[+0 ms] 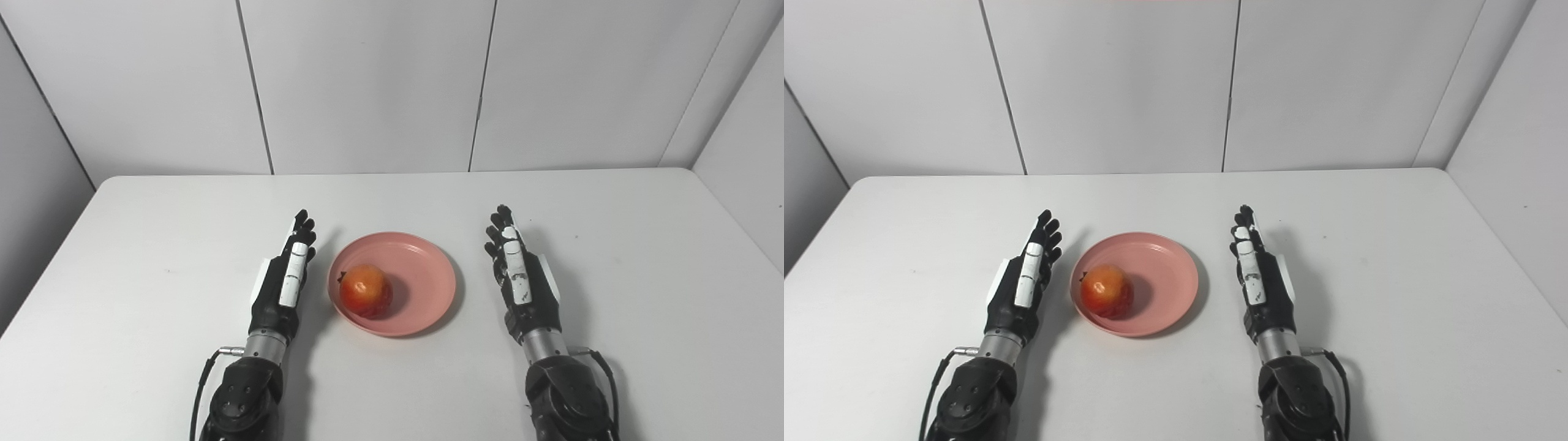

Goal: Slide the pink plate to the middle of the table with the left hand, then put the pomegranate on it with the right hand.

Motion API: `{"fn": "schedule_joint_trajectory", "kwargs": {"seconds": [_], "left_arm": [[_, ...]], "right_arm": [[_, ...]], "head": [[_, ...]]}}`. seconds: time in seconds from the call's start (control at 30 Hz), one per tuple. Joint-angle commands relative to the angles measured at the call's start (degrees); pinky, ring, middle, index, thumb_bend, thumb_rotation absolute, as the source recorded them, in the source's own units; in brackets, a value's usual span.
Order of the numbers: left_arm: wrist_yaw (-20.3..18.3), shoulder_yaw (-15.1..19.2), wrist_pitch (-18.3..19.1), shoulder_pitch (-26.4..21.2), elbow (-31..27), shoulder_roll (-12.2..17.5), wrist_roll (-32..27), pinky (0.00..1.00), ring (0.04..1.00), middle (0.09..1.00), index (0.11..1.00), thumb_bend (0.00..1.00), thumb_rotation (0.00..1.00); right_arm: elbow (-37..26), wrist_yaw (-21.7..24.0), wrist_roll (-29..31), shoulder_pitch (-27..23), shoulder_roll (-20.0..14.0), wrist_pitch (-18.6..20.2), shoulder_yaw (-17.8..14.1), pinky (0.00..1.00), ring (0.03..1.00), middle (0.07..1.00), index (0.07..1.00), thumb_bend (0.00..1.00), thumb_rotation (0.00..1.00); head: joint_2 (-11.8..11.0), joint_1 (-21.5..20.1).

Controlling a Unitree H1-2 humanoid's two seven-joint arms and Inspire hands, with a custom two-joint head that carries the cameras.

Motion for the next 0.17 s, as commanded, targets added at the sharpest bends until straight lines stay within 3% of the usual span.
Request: {"fn": "schedule_joint_trajectory", "kwargs": {"seconds": [0.0, 0.13], "left_arm": [[0.2, 0.04, -0.88, -2.49, -1.57, -0.02, 0.19, 1.0, 1.0, 1.0, 1.0, 0.72, 1.0], [-0.14, 0.04, -0.89, -2.43, -1.46, 0.14, 0.15, 1.0, 1.0, 1.0, 1.0, 0.73, 1.0]], "right_arm": [[-0.98, 0.13, 0.39, -1.44, 0.18, 0.03, -0.29, 1.0, 1.0, 1.0, 1.0, 0.67, 0.94], [-0.61, -0.45, 0.77, -1.28, 0.66, -0.39, -0.93, 1.0, 1.0, 1.0, 1.0, 0.66, 0.9]], "head": [[0.08, 0.06], [-0.11, -0.05]]}}
